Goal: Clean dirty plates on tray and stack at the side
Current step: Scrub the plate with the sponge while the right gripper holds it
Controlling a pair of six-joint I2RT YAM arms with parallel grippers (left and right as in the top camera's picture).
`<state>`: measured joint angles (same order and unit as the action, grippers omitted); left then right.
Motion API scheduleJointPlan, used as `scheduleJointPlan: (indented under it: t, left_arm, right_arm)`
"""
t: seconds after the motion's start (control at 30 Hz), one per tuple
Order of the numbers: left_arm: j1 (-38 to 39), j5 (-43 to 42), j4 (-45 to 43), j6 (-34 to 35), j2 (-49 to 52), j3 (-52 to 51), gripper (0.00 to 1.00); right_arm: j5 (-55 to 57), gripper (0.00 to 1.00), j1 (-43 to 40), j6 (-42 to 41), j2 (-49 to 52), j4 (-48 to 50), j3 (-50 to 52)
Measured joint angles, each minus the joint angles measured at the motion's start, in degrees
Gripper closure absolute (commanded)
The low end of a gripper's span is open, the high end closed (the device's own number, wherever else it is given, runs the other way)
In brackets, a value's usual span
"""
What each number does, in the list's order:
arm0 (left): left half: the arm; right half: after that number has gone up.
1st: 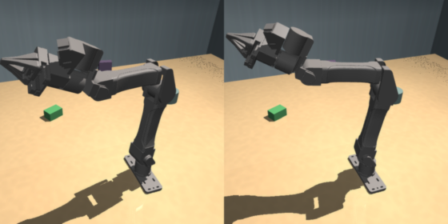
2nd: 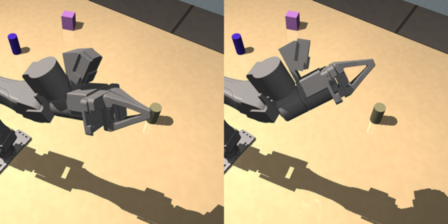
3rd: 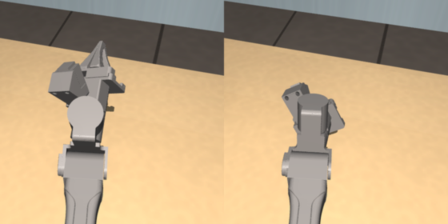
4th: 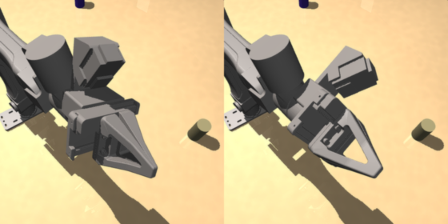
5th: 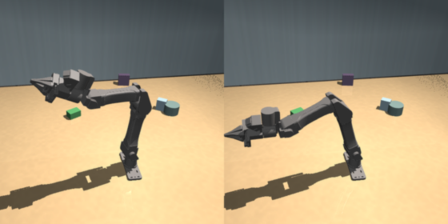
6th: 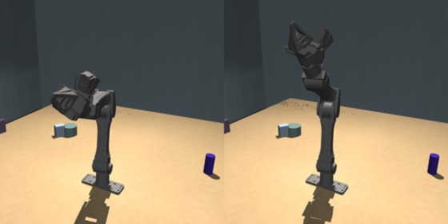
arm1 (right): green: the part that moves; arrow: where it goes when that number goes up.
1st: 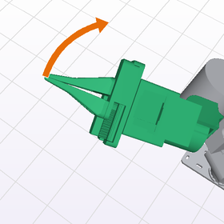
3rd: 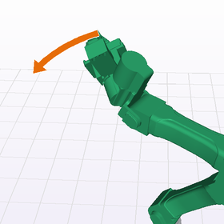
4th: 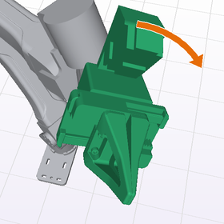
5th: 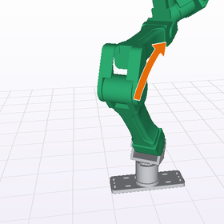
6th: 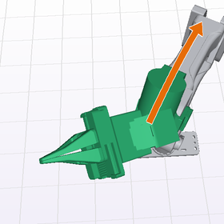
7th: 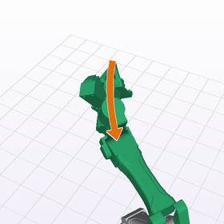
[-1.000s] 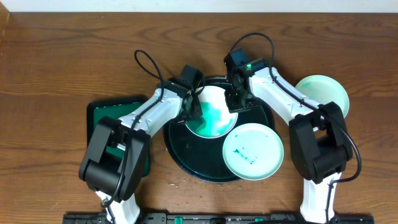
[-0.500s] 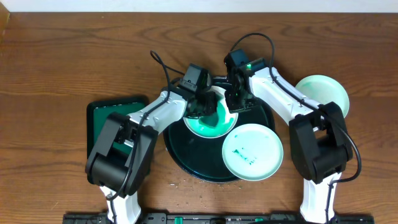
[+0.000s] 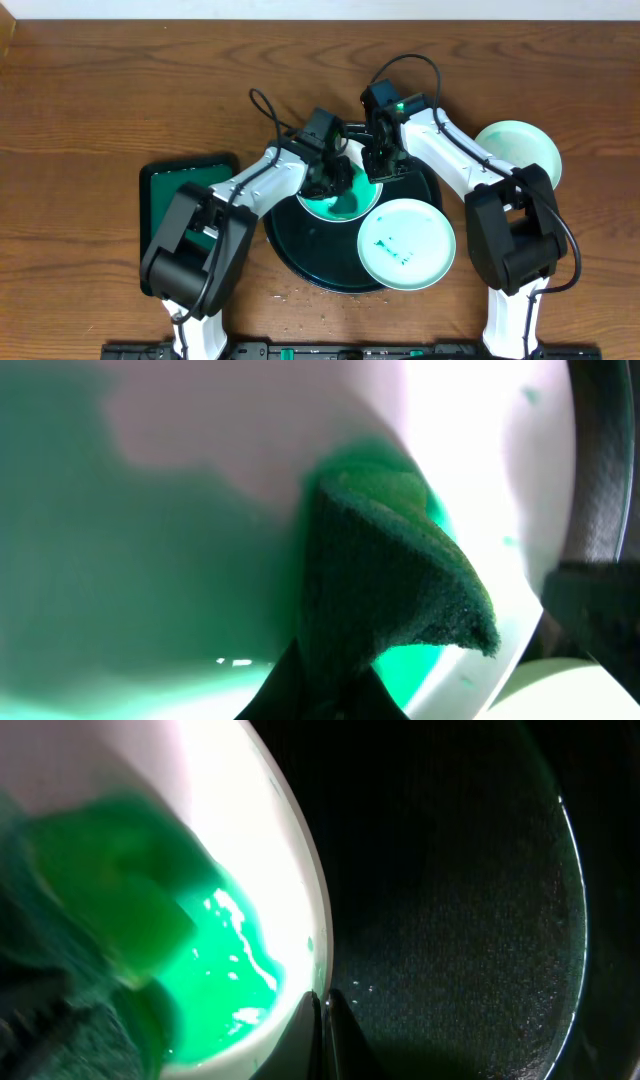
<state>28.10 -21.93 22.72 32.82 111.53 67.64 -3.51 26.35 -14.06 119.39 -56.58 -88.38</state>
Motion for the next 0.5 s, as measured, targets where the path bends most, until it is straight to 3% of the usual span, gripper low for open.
scheduleJointPlan:
  t: [0.23, 0.5]
  left_arm:
    - [-6.1, 2.5, -3.4, 0.0, 0.0, -0.3, 0.93]
    - [-8.0, 5.2, 3.1, 0.8, -0.1, 1.2, 0.93]
  right_arm:
    - [-0.2, 0.99, 0.0, 0.0, 0.0, -0.4, 0.0]
    - [-0.3, 0.99, 0.0, 0.0, 0.0, -0.6, 0.0]
